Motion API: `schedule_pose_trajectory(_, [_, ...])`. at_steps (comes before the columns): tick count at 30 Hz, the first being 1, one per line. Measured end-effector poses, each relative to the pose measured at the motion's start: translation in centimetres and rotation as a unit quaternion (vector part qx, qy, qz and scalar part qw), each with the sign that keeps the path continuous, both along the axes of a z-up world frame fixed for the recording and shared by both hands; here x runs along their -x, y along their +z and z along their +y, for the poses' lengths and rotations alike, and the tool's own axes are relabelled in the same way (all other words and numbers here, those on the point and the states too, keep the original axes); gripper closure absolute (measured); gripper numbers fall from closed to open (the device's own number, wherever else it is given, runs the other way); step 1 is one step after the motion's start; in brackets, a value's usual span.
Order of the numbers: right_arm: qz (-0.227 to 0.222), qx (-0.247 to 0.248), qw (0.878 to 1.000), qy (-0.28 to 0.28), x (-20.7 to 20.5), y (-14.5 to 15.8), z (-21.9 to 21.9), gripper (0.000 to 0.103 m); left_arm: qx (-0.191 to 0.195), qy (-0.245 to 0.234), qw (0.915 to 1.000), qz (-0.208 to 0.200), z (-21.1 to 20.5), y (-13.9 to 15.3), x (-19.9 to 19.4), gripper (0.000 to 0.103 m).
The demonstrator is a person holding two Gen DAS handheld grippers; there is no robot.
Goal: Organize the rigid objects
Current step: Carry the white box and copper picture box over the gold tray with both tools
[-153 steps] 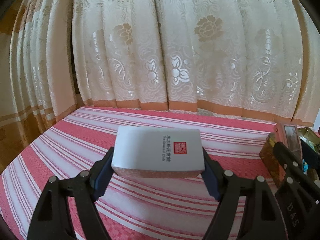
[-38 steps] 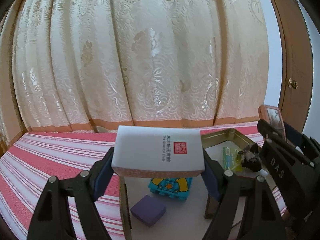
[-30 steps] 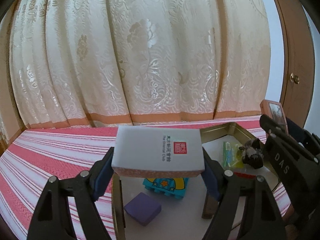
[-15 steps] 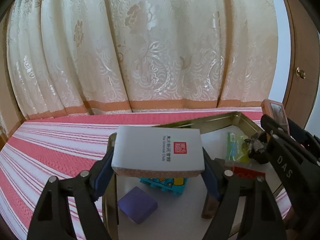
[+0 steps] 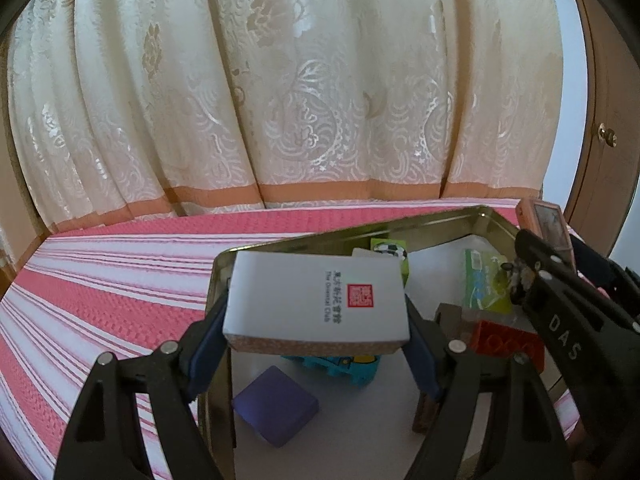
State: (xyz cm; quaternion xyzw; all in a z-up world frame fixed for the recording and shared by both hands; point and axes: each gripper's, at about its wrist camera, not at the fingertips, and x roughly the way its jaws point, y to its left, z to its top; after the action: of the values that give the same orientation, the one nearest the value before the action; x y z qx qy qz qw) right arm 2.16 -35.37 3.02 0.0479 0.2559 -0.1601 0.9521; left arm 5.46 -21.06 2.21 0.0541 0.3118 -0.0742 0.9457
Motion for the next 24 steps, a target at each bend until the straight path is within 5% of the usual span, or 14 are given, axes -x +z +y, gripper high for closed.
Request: schedule_pose_trajectory(24, [0.047,-0.008,0.998,0.028,-1.5,-1.4,0.9,0.054,-0.05,0.019,0.9984,0.017,-0.6,-0.4,-0.5,0.024])
